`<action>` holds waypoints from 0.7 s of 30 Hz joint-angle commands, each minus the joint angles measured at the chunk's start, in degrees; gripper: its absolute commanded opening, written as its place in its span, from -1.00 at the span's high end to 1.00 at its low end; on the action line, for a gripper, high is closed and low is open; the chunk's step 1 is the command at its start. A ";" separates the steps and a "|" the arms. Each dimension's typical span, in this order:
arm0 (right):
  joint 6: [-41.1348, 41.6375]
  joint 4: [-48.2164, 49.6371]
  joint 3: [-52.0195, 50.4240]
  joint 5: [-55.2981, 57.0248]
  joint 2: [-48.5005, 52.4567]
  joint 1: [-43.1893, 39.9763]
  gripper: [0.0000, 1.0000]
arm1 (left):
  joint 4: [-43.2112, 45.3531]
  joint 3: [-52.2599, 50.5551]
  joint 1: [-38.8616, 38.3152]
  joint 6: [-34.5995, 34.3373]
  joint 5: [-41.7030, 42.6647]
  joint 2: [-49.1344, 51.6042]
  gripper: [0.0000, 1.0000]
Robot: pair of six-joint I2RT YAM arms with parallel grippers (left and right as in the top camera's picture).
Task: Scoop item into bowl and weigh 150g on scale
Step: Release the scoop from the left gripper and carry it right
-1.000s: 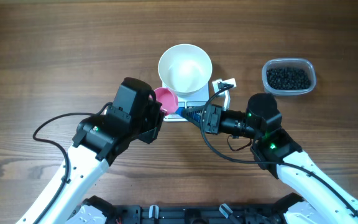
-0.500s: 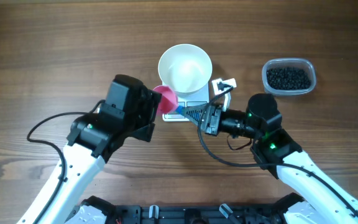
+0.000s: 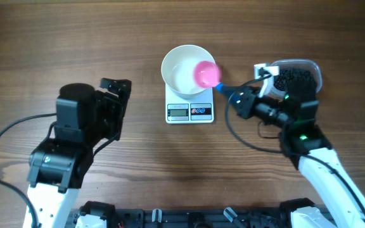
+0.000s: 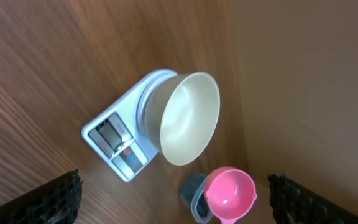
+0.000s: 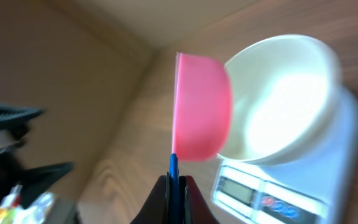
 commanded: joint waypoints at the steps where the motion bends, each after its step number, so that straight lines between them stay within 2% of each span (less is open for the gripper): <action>1: -13.00 -11.28 8.90 3.98 -3.10 -4.35 0.91 | -0.07 1.05 1.64 6.08 -1.51 -1.38 -0.99; 4: -21.46 -27.65 17.73 12.24 -3.91 -6.45 0.91 | -0.22 1.05 1.66 8.48 -1.99 -1.09 -0.99; 9: -28.74 -45.55 28.52 18.97 -4.07 -6.84 0.91 | -0.22 1.05 1.64 15.50 -1.88 -0.28 -0.99; 15: -31.80 -59.28 36.94 22.45 -5.60 -6.95 0.92 | -0.26 1.05 1.62 27.45 -1.75 -0.13 -1.00; 18: -31.87 -64.78 40.39 25.70 -6.23 -7.63 0.91 | -0.31 1.05 1.60 29.75 -1.49 -0.13 -1.00; 21: -31.85 -67.01 42.45 35.93 -7.43 -8.22 0.91 | -0.68 1.05 1.60 29.81 -1.31 -0.07 -1.00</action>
